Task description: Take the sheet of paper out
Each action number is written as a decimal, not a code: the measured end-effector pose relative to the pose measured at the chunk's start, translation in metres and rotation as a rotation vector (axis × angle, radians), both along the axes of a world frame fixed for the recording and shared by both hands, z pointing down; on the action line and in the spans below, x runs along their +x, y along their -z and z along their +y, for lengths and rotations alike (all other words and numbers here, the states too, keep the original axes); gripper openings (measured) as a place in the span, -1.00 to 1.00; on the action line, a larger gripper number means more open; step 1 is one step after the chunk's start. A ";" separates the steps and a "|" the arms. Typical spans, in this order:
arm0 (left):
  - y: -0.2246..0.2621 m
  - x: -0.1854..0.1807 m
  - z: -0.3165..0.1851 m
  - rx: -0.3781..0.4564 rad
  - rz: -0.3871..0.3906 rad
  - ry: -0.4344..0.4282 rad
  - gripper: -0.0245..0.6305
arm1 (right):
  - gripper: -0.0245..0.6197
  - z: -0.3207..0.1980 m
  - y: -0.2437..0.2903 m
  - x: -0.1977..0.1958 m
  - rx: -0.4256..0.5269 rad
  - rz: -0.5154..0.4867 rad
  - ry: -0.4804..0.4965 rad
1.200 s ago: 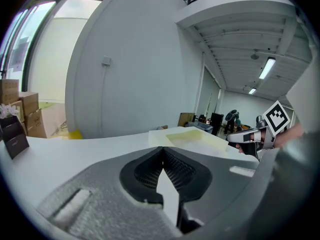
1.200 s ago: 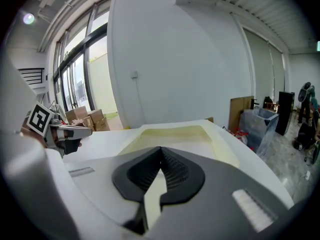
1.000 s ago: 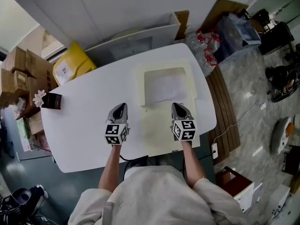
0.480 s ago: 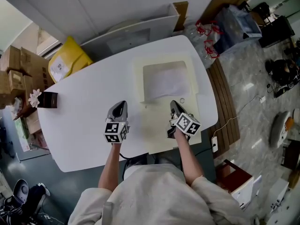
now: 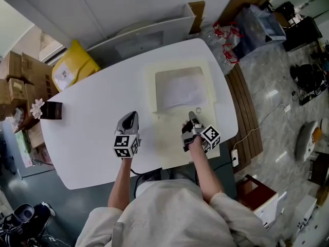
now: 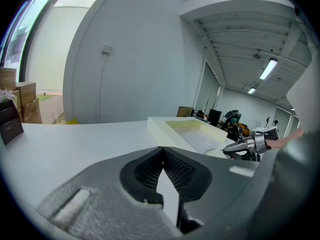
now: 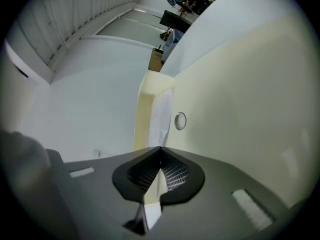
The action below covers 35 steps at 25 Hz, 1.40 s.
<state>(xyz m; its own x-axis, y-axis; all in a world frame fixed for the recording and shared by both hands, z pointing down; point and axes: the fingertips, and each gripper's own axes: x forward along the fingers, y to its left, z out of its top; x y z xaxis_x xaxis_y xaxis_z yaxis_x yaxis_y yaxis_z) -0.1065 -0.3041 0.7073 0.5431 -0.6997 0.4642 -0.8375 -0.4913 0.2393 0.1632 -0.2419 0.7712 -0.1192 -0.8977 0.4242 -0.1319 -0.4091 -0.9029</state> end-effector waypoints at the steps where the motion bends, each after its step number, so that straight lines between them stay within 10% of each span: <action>1: 0.000 0.000 0.000 0.001 0.001 0.000 -0.91 | -0.92 0.000 -0.001 -0.001 0.006 -0.021 -0.006; 3: 0.000 0.001 0.002 0.002 0.001 0.000 -0.91 | -0.91 -0.002 0.001 -0.005 0.032 -0.050 0.001; 5: -0.001 0.000 0.003 0.001 0.001 0.001 -0.91 | -0.33 -0.007 0.005 -0.010 0.067 -0.084 0.017; 9: -0.001 -0.002 0.005 -0.002 0.000 0.006 -0.91 | -0.26 -0.011 0.007 -0.015 0.087 -0.121 0.004; 25: 0.004 -0.016 0.002 0.015 -0.013 0.027 -0.91 | -0.32 -0.061 -0.002 -0.030 0.014 -0.116 0.002; 35: 0.006 -0.029 0.000 0.010 -0.009 0.053 -0.91 | -0.75 -0.078 -0.019 -0.033 -0.108 -0.106 -0.025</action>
